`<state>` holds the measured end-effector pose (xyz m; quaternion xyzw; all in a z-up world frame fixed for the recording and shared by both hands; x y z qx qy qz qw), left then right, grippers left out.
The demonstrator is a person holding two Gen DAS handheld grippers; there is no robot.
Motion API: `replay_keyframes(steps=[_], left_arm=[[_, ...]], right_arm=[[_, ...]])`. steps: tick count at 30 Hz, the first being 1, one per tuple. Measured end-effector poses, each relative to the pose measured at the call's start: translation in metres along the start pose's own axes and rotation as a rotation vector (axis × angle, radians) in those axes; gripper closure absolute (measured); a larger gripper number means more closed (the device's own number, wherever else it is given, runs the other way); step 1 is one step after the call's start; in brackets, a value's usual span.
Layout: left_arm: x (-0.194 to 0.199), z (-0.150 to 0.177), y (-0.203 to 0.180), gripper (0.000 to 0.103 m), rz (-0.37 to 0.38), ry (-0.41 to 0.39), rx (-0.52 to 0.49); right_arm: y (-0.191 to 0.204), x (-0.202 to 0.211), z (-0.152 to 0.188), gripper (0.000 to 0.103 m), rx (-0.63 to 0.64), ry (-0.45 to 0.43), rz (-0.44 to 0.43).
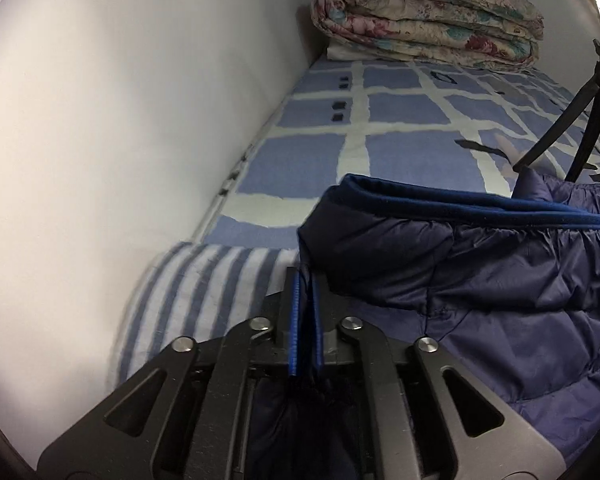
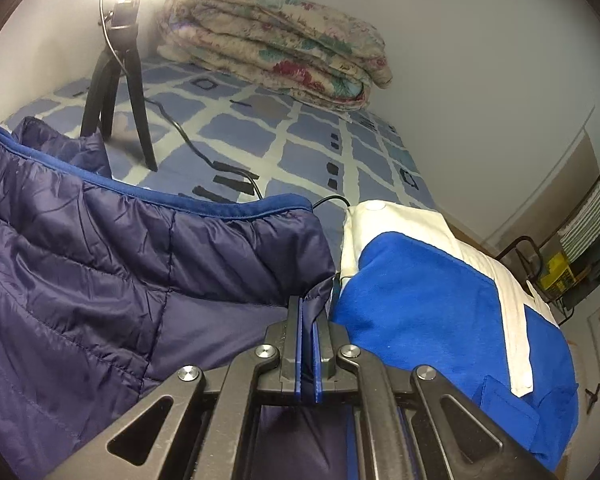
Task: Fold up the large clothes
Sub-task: 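Lay the hem over the jacket body and open both tools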
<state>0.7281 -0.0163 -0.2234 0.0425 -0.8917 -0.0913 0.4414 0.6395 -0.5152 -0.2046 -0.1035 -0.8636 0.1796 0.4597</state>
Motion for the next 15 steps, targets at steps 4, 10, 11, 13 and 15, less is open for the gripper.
replay_keyframes(steps=[4,10,11,13,15], left_arm=[[0.037,-0.007,0.015,0.055,0.000,-0.064,0.057],[0.121,0.000,-0.002,0.055,0.184,-0.148,0.024],[0.133,0.008,-0.018,0.055,0.231,-0.139,-0.015],[0.146,0.021,-0.051,0.055,0.280,-0.121,-0.098],[0.154,0.035,-0.091,0.055,0.331,-0.097,-0.182]], right_arm=[[-0.005,0.025,-0.001,0.073,-0.032,-0.028,-0.078],[-0.026,0.097,0.028,0.058,-0.127,-0.113,-0.251],[-0.027,0.106,0.036,0.058,-0.141,-0.120,-0.294],[-0.026,0.132,0.063,0.058,-0.145,-0.121,-0.363],[-0.020,0.151,0.090,0.058,-0.125,-0.121,-0.406]])
Point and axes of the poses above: each gripper's, at about its wrist camera, not at the fingertips, and x roughly against the way its jaws point, y to its left, z to its underside, the point moved 5 cm from there along -x, roughly the way its jaws point, and after that the axes turned 7 degrees about y, right-handed, at the moved point
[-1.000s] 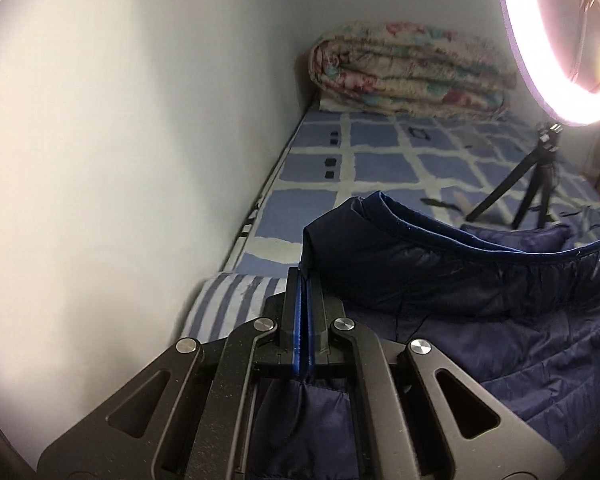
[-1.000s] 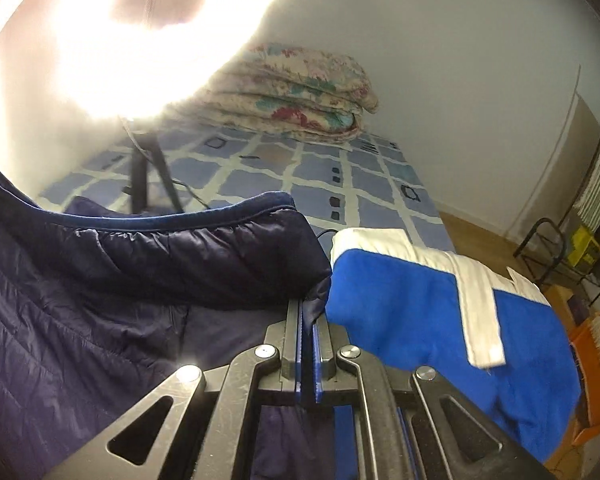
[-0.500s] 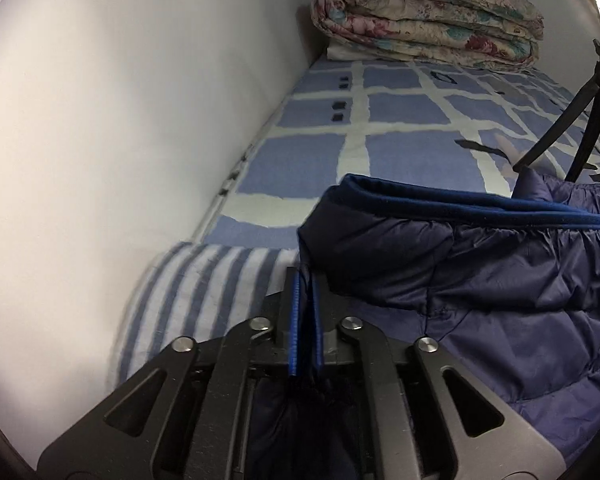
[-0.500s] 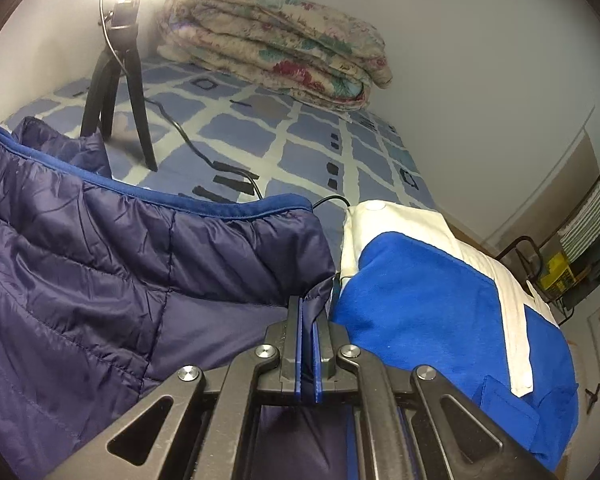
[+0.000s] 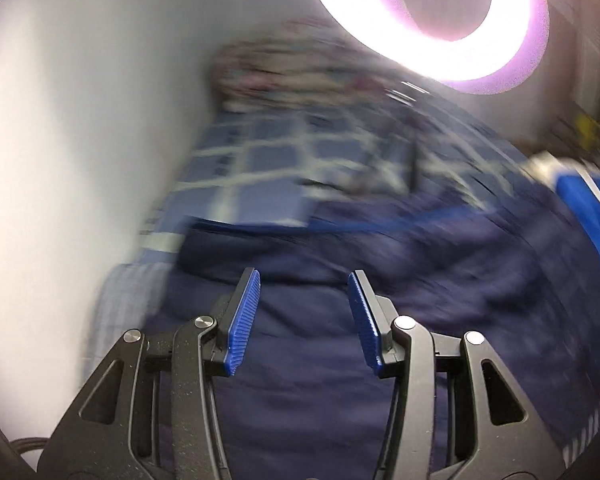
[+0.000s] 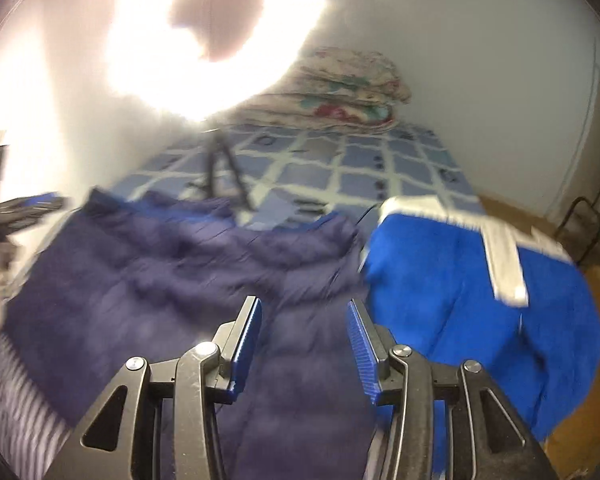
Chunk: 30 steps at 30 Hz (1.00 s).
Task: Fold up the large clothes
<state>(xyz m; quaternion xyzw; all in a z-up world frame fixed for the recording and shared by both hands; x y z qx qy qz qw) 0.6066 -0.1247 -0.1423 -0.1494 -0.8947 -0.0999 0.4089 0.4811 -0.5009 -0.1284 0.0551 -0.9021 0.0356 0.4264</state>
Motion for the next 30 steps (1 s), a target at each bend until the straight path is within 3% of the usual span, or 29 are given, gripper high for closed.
replay_keyframes(steps=[3,6,12,14,16,18,20,22,23,27,30], left_arm=[[-0.019,0.001,-0.041,0.055,-0.008,0.030,-0.058],[-0.049,0.001,-0.062,0.055,-0.008,0.072,-0.044],[-0.109,0.033,-0.078,0.055,-0.083,0.183,-0.079],[-0.110,0.032,-0.080,0.055,-0.102,0.164,-0.084],[-0.102,0.030,-0.079,0.055,-0.120,0.178,-0.074],[-0.078,0.026,-0.076,0.055,-0.098,0.142,-0.054],[-0.037,0.030,-0.070,0.055,-0.073,0.081,-0.033],[-0.002,0.045,-0.064,0.055,-0.036,0.042,-0.019],[0.011,0.055,-0.063,0.055,-0.029,0.037,-0.009],[0.038,0.101,-0.072,0.055,0.060,0.061,0.031],[0.036,0.122,-0.090,0.055,0.063,0.075,-0.003]], right_arm=[[0.014,0.010,0.039,0.058,0.018,0.028,-0.042],[0.021,-0.002,0.073,0.058,0.018,0.075,-0.066],[0.031,-0.056,0.120,0.058,0.021,0.210,-0.090],[0.035,-0.058,0.125,0.058,0.044,0.211,-0.073],[0.032,-0.051,0.125,0.059,0.033,0.196,-0.083],[0.023,-0.035,0.124,0.059,-0.025,0.165,-0.121],[0.010,-0.021,0.128,0.049,-0.089,0.137,-0.125],[-0.003,-0.009,0.137,0.030,-0.163,0.112,-0.116],[-0.009,-0.002,0.144,0.028,-0.205,0.104,-0.109],[-0.029,-0.001,0.169,0.027,-0.371,0.131,-0.146],[-0.036,-0.009,0.177,0.026,-0.477,0.154,-0.198]])
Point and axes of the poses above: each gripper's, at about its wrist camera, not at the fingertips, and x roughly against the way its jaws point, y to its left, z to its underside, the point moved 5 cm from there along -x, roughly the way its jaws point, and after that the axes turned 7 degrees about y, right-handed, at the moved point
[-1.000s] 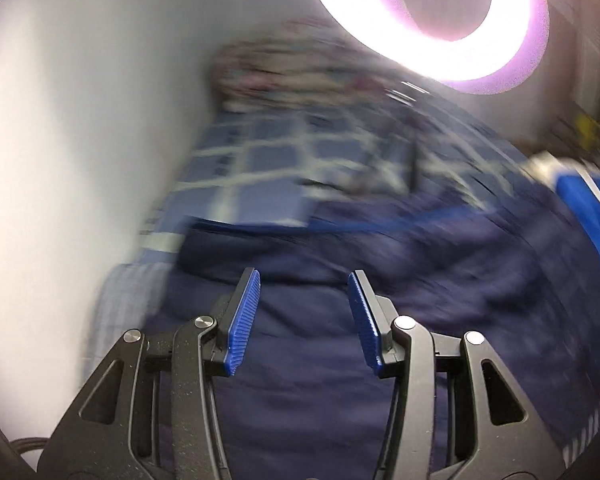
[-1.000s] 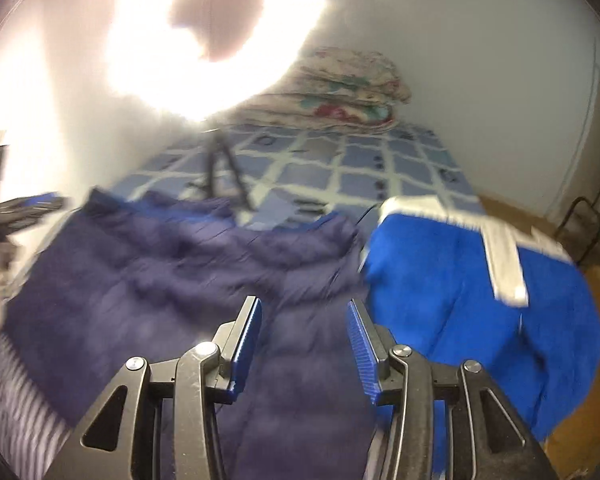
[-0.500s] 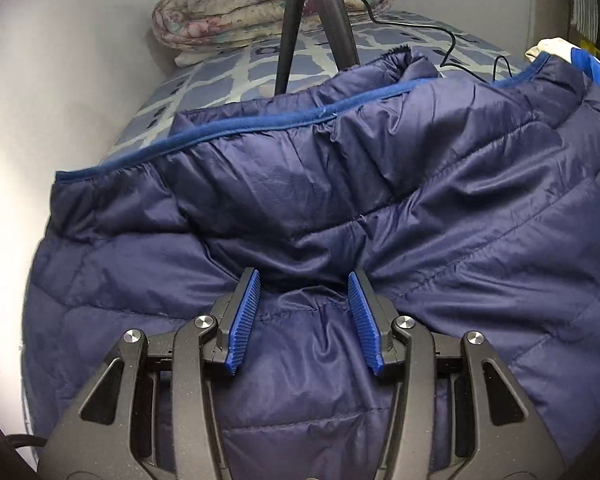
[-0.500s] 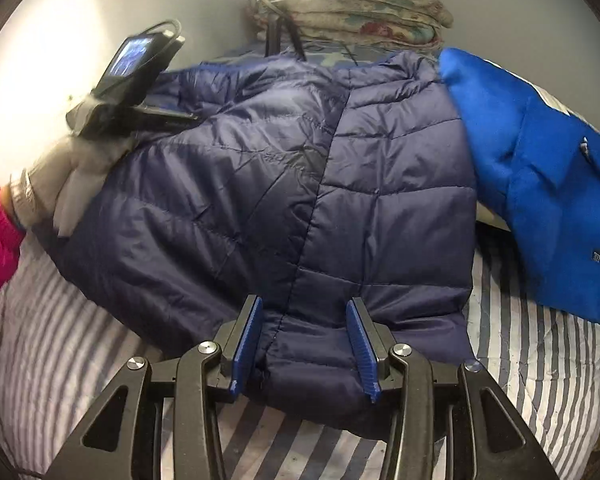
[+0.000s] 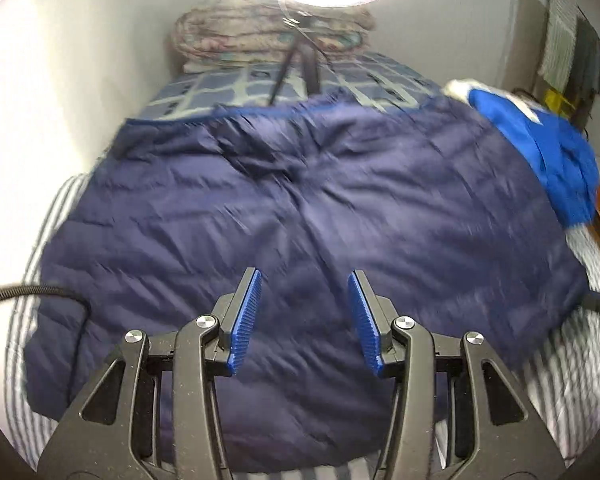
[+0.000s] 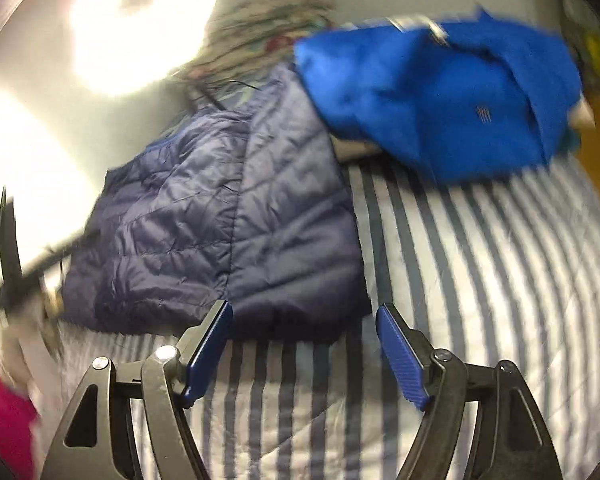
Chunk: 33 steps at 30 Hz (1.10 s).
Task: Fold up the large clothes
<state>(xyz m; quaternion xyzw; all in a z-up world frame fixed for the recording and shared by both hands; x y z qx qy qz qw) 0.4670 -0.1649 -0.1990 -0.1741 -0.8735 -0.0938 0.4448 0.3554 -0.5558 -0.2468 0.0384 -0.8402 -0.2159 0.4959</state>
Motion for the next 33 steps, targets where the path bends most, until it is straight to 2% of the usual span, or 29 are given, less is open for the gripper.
replay_keyframes(steps=[4,5,7,8,9,10,11,12,13,14,15,16,18,19,20,24,28,30,33], left_arm=[[-0.035,0.028,-0.014,0.055,-0.021,0.088,-0.005],[-0.037,0.031,-0.015,0.055,-0.035,0.066,-0.018],[-0.030,0.031,-0.015,0.056,-0.043,0.077,-0.007],[-0.021,0.030,-0.013,0.063,-0.047,0.092,0.014],[-0.006,0.030,-0.012,0.066,-0.039,0.087,0.031],[0.010,0.031,-0.010,0.067,-0.028,0.068,0.042],[0.038,0.031,-0.007,0.067,-0.018,0.036,0.057],[0.057,0.032,-0.005,0.067,-0.009,0.019,0.062],[0.094,0.034,-0.003,0.067,0.011,-0.010,0.070],[0.116,0.034,-0.001,0.067,0.016,-0.027,0.077],[0.154,0.039,0.001,0.067,0.027,-0.058,0.093],[0.183,0.045,0.000,0.064,0.041,-0.075,0.098],[0.232,0.060,-0.003,0.048,0.070,-0.080,0.101],[0.249,0.069,-0.004,0.032,0.078,-0.078,0.108],[0.270,0.082,-0.006,0.025,0.075,-0.070,0.120],[0.316,0.128,-0.011,0.025,0.069,-0.079,0.208],[0.320,0.165,-0.005,0.025,0.172,-0.069,0.365],[0.317,0.175,-0.001,0.025,0.206,-0.066,0.411],[0.311,0.180,0.007,0.025,0.167,-0.056,0.429]], right_arm=[[-0.003,-0.014,-0.007,0.024,-0.092,-0.011,-0.046],[-0.002,-0.017,-0.008,0.024,-0.112,-0.011,-0.061],[0.000,-0.028,-0.014,0.023,-0.153,0.002,-0.093],[0.000,-0.033,-0.015,0.024,-0.157,0.015,-0.087],[0.002,-0.036,-0.017,0.030,-0.155,0.019,-0.069],[0.004,-0.038,-0.018,0.042,-0.150,0.024,-0.052],[0.007,-0.039,-0.020,0.048,-0.142,0.029,-0.036],[0.010,-0.038,-0.022,0.059,-0.135,0.029,-0.024],[0.013,-0.035,-0.024,0.068,-0.125,0.028,-0.011],[0.016,-0.033,-0.027,0.071,-0.113,0.023,0.000],[0.021,-0.027,-0.030,0.077,-0.087,0.011,0.024],[0.026,-0.021,-0.032,0.080,-0.057,-0.002,0.051],[0.039,-0.008,-0.034,0.084,0.003,-0.027,0.087],[0.047,-0.002,-0.036,0.085,0.032,-0.042,0.104],[0.054,0.002,-0.038,0.087,0.050,-0.051,0.115],[0.081,0.019,-0.047,0.090,0.074,-0.080,0.115],[0.112,0.041,-0.060,0.092,0.112,-0.134,0.136],[0.126,0.051,-0.064,0.092,0.123,-0.157,0.143],[0.145,0.062,-0.069,0.093,0.139,-0.187,0.153]])
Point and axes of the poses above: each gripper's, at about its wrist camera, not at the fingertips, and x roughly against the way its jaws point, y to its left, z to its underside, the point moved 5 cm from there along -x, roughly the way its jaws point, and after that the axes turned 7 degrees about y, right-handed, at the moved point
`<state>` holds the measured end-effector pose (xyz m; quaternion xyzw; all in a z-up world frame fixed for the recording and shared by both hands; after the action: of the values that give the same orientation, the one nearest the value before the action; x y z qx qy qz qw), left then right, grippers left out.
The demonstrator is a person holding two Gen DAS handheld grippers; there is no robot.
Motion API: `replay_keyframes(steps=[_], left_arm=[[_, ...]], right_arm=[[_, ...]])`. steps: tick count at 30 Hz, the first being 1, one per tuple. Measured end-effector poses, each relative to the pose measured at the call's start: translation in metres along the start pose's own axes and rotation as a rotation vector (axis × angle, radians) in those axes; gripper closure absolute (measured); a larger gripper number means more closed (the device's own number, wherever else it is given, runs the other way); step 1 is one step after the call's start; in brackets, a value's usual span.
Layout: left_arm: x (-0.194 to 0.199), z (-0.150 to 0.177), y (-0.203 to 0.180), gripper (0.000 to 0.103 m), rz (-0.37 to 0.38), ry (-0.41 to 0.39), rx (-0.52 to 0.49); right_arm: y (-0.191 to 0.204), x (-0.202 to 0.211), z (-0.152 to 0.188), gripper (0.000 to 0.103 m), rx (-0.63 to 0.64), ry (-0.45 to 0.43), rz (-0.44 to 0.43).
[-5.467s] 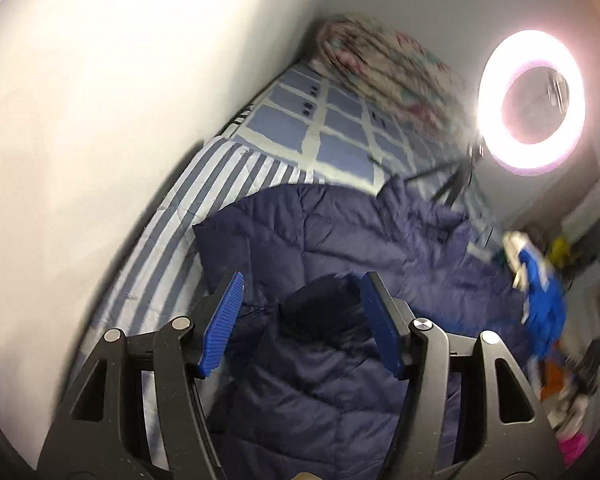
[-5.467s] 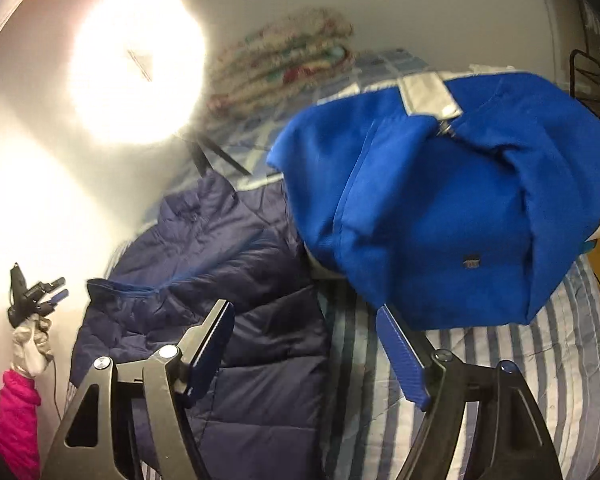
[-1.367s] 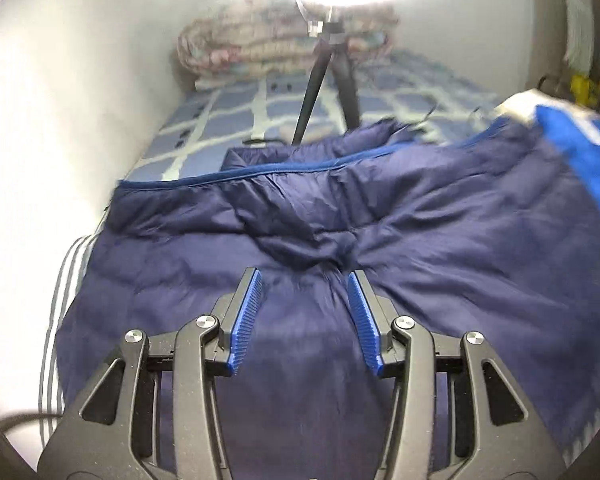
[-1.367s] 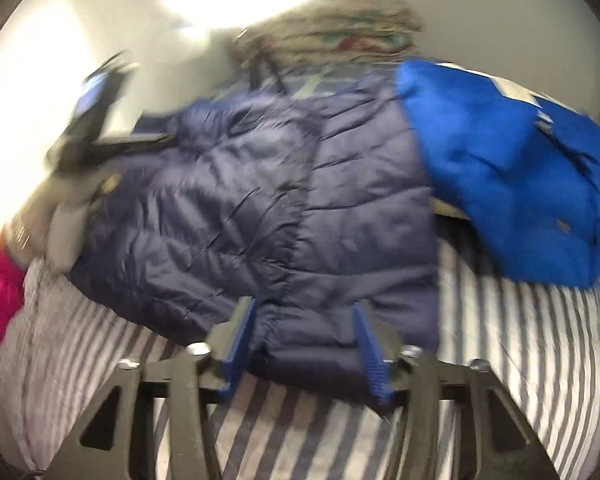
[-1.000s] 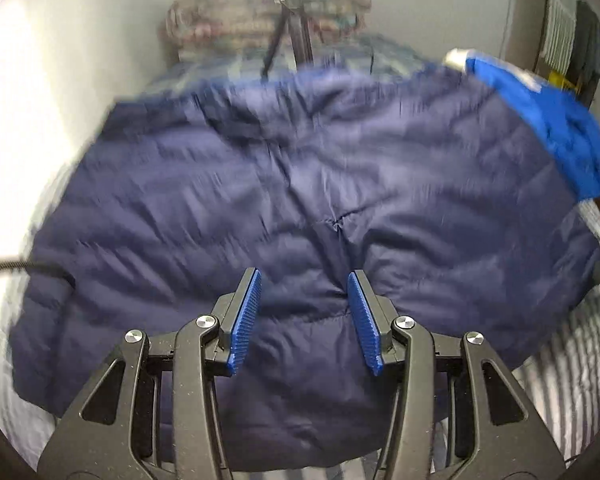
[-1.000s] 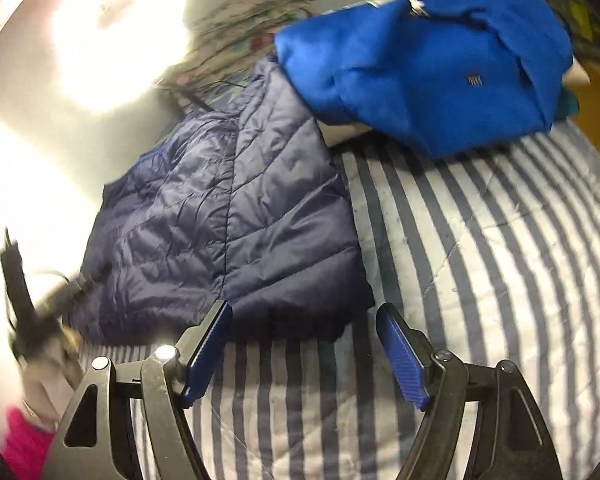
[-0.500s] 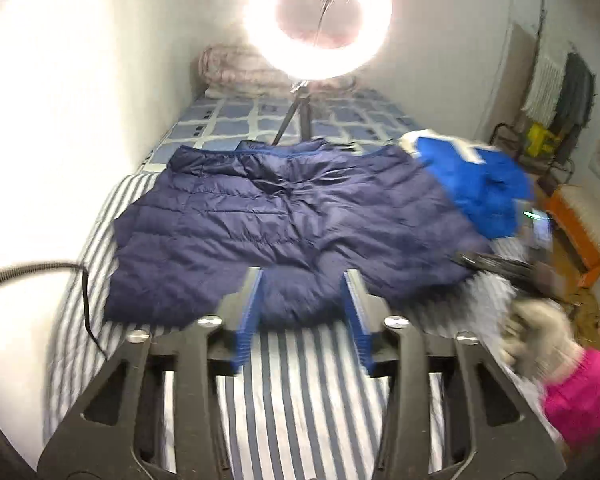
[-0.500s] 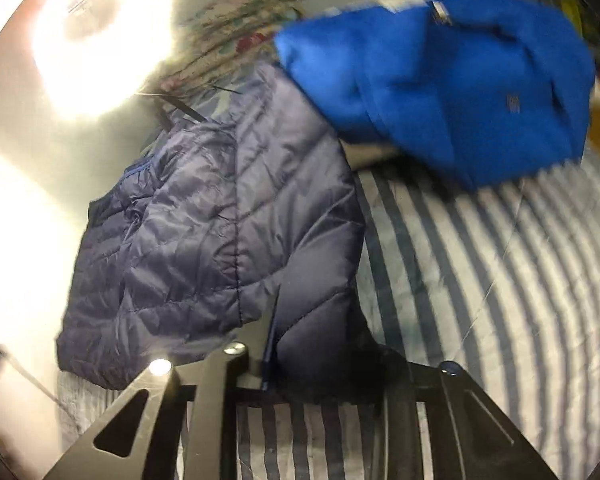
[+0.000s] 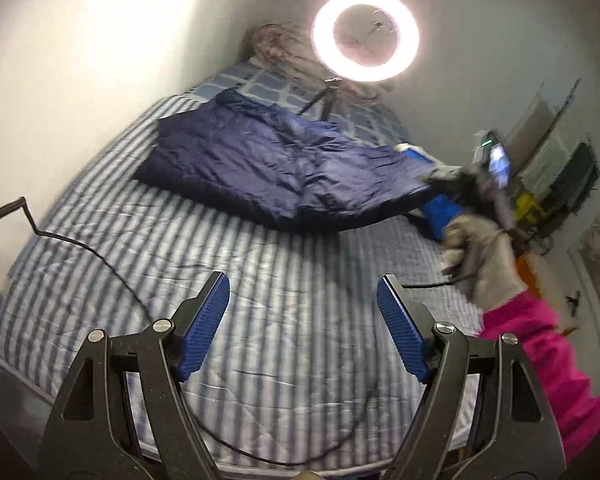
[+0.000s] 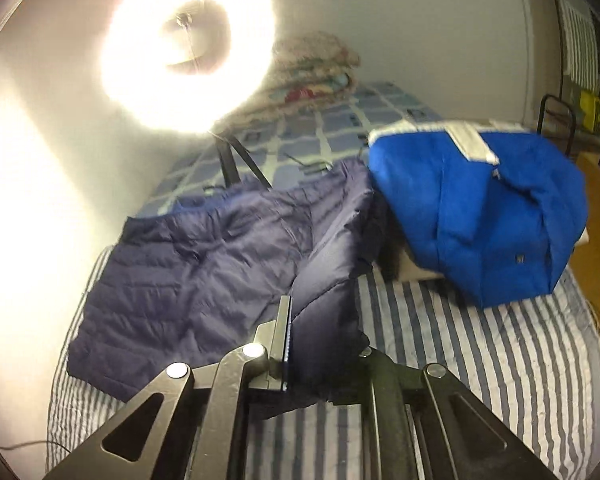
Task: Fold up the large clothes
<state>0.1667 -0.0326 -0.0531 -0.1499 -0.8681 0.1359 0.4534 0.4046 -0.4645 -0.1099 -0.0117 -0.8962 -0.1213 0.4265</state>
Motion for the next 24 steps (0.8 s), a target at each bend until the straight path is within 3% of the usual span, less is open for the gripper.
replay_keyframes(steps=[2,5,8,14,19,24], left_arm=[[0.005,-0.009,0.005,0.025,0.025,-0.024,0.020],[0.025,-0.020,0.018,0.025,-0.028,-0.110,0.024],[0.035,-0.023,0.034,0.025,0.006,-0.119,0.082],[0.044,-0.025,0.059,0.025,-0.010,-0.132,0.135],[0.055,-0.032,0.076,0.025,0.001,-0.165,0.188],[0.070,-0.040,0.093,0.025,-0.015,-0.211,0.229]], right_arm=[[0.015,0.004,-0.007,0.093,0.024,-0.022,0.014],[0.041,0.012,-0.014,0.094,0.079,-0.052,0.030],[0.076,0.017,-0.021,0.094,0.160,-0.085,0.047],[0.168,0.017,-0.024,0.094,0.351,-0.149,0.021],[0.259,0.001,-0.003,0.094,0.526,-0.149,-0.052],[0.342,-0.050,0.035,0.095,0.658,-0.061,-0.132]])
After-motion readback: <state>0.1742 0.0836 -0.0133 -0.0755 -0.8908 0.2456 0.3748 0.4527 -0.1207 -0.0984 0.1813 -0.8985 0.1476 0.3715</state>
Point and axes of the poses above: each gripper's, at about its wrist camera, not at the fingertips, and x roughly against the way its jaws point, y to its left, z to its underside, the point moved 5 cm from there along -x, roughly the way its jaws point, and after that the axes turned 7 degrees about y, right-handed, at the moved point
